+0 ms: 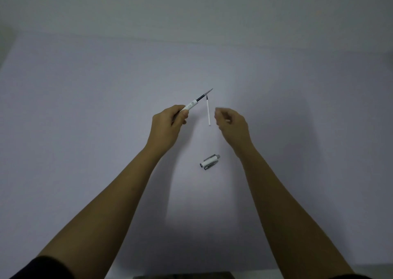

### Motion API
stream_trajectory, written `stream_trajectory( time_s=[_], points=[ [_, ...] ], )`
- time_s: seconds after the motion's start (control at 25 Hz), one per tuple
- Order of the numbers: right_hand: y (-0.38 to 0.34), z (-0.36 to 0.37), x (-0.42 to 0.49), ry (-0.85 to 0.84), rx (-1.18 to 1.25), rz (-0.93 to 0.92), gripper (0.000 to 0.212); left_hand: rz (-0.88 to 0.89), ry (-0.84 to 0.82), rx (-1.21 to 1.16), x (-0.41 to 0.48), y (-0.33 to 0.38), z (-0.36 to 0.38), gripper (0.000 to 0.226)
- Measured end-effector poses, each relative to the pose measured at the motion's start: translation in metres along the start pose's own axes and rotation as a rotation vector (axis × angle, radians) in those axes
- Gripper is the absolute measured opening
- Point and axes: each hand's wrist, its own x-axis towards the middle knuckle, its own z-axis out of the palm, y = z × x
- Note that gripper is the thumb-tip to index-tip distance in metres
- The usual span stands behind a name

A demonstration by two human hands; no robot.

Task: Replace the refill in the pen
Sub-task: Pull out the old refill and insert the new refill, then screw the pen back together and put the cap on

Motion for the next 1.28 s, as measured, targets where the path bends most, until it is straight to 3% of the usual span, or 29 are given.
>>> stream_trajectory(
  time_s=[0.12,0.32,0.8,1.04,1.28],
  points=[
    [0.042,-0.002,-0.038,0.11,-0.123,0.13,0.02,-0.013,-0.022,-0.001,-0.006,-0.002,0.003,0.02],
    [0.077,0.019,-0.09,0.113,-0.122,0.246,0.032,-0.018,-0.032,-0.027,-0.009,-0.006,0.003,0.021],
    [0.079,0.029,-0.092,0.203,-0.193,0.21,0.023,-0.044,-0.043,-0.003,-0.022,-0.019,0.005,0.02],
    [0.075,0.034,-0.085,0.205,-0.164,0.243,0.029,-0.039,-0.033,-0.007,-0.023,-0.018,0.004,0.021],
    [0.072,0.035,-0.081,0.238,-0.124,0.258,0.014,-0.056,-0.037,-0.011,-0.023,-0.02,0.004,0.022]
  ],
)
